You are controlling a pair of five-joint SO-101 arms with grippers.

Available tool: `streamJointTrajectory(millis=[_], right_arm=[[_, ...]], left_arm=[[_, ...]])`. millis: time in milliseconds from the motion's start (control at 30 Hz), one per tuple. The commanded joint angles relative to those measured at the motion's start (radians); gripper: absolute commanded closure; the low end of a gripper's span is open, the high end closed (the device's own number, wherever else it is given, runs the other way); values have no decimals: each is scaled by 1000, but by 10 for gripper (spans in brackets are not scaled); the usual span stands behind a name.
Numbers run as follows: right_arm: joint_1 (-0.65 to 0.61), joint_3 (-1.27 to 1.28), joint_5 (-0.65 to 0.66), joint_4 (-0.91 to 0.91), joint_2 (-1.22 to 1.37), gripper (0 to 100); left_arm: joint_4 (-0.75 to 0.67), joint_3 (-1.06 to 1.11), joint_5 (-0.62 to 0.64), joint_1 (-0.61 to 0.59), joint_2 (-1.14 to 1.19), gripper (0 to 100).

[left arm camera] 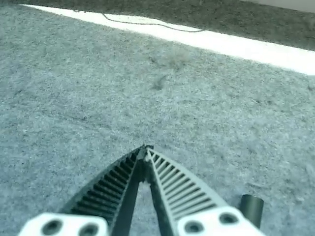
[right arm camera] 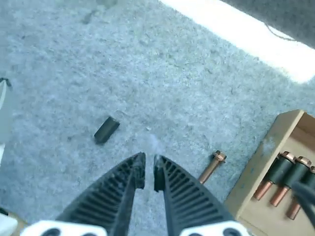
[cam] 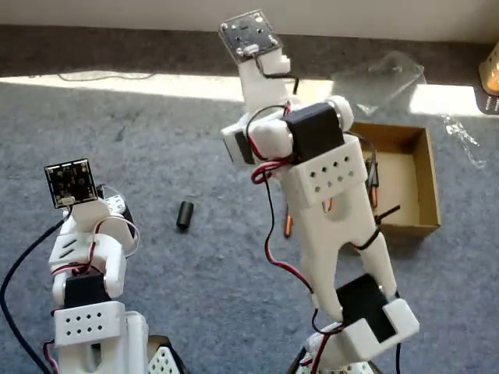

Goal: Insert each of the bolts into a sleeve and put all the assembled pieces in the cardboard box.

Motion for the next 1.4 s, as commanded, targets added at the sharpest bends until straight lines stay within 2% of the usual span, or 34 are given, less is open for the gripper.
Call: streamJointTrajectory(millis=[0,200,500,667,867,1000,1133,1367], right_arm=[[-56,116,-9,18,-116,981],[-133,320,-3,2,-160,981],[-139,674,-11,-280,-160,981],[-137,773,-130,-383,-159,975],[-136,779,-192,-387,-157,830],[-137,777,-198,-397,-156,830],[-139,750,-282,-426,-90,830],[-156,400,-331,-288,208,830]], left_arm=[[-21,-8,-3,-7,-4,983],[-20,-7,-5,-7,-4,983],[-23,12,-5,-10,-4,985],[-21,12,-5,-30,-4,986],[-18,13,-5,-101,-4,986],[-18,13,-5,-130,-4,986],[-18,13,-2,-163,-4,983],[-18,13,-2,-214,-4,983]])
